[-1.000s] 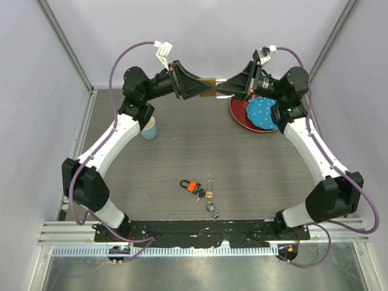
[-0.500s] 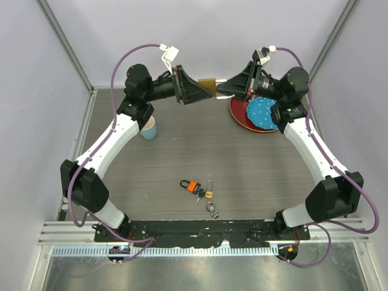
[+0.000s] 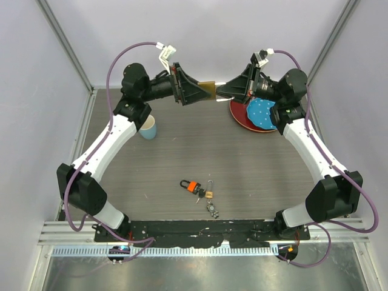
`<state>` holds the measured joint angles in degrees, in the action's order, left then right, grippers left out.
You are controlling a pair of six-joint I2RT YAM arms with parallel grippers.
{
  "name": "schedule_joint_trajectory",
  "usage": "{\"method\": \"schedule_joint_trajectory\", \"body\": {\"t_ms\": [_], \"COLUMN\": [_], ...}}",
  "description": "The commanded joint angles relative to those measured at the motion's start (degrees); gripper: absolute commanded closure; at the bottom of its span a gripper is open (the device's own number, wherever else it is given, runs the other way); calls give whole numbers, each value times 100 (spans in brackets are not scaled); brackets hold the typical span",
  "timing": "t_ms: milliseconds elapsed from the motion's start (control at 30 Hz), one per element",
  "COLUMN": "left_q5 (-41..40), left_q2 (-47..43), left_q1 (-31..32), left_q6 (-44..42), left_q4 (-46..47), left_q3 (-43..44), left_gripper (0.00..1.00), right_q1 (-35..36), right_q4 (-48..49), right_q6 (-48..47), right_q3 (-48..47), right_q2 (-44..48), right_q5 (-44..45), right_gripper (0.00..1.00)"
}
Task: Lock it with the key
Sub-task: Lock the lock.
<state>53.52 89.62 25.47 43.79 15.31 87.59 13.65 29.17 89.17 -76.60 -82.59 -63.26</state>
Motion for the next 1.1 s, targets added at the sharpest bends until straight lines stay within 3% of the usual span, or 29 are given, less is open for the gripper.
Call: {"method": "schedule_joint_trajectory", "body": {"t_ms": [0,533,700,900,1000,1067], "left_q5": [18,528,590,695,748,792], "left_q2": [-226,-68,-7,55,81,90], "left_q1": [-25,-43,-43,-34,-25,-25], "left_q6": [-187,164,384,569,604,648], "left_q4": [7,24,262,385,385,385], "left_q3": [293,338,329,338,329,346], "left_gripper": [39,58,69,70,80,94], "right_q1": [15,15,15,6,6,15], "right_q4": [678,766,792,845,871,871], "right_q6": [127,259,286,347,356,356], "right_q3": [-83,-92,-101,-110,-92,-83], "right_q2": [305,278,278,261,269,269], "right_q5": [86,86,95,104,95,95], "right_gripper": [98,98,98,98,98,99]}}
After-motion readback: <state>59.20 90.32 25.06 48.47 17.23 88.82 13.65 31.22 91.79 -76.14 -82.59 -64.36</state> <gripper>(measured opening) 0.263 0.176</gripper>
